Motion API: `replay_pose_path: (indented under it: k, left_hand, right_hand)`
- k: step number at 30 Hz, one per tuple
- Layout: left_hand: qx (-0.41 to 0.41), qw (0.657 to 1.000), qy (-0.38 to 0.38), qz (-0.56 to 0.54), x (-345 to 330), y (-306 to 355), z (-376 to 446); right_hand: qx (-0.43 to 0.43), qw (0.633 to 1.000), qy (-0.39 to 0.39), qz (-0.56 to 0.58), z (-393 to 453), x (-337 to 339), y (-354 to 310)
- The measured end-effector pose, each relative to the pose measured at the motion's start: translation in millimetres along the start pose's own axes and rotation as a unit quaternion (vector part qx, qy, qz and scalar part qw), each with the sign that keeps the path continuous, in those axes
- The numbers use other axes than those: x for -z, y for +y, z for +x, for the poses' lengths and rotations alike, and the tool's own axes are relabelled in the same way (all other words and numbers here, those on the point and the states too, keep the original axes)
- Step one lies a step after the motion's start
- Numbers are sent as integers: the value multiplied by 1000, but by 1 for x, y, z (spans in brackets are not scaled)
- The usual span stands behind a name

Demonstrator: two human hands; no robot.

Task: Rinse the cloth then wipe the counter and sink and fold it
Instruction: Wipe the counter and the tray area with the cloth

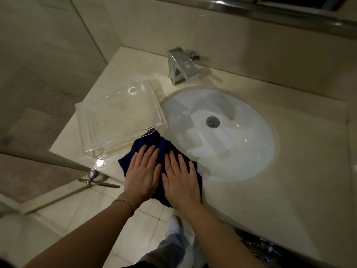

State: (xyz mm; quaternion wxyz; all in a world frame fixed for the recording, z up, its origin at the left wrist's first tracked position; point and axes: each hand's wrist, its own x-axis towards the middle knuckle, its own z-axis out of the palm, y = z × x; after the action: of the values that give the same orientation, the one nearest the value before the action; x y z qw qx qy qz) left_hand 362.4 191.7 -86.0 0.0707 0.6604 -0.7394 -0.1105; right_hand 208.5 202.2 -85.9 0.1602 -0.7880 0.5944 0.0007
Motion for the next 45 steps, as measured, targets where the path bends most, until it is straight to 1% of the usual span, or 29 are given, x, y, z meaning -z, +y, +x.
replay_pose_path:
  k: [6,9,14,21,24,26,27,29,31,32,34,36,39,41,43,45]
  left_hand:
    - [38,999,2,8,-12,25,-20]
    - [43,999,-3,12,-14,27,-24]
    - [31,999,-12,21,-10,21,-20]
    - [6,1000,-3,29,-2,14,-17]
    - [-22,999,32,37,9,2,-10]
    - [-39,994,97,28,23,-8,-1]
    - [-32,990,133,23,33,-14,5]
    - [18,983,182,17,53,-29,18]
    - [80,975,208,24,72,-48,31]
    - [110,972,208,25,80,-58,37]
    - [183,968,174,8,95,-73,47]
    - [266,952,150,-28,105,-85,56]
    - [373,909,153,-103,114,-100,67]
    - [433,868,145,-194,116,-107,73]
    - [468,825,119,-294,110,-118,76]
    - [484,790,108,-361,104,-129,78]
  right_hand:
    - [-3,1000,7,-23,-39,-1,23]
    - [-15,999,6,-29,-44,1,23]
    - [-31,999,0,-27,-41,5,16]
    - [-38,999,-15,-18,-36,11,14]
    - [-38,999,1,4,-22,21,9]
    - [-26,999,29,16,-4,31,1]
    - [-21,998,47,27,8,37,-5]
    - [-23,994,89,64,34,51,-17]
    - [-34,986,115,112,62,66,-30]
    - [-42,983,116,136,75,73,-37]
    - [-62,977,121,164,101,85,-46]
    - [-82,974,122,172,123,95,-55]
    - [-132,961,97,223,152,104,-61]
    - [-178,938,56,292,167,105,-61]
    - [-216,915,20,339,176,103,-60]
    - [-232,904,4,360,181,100,-58]
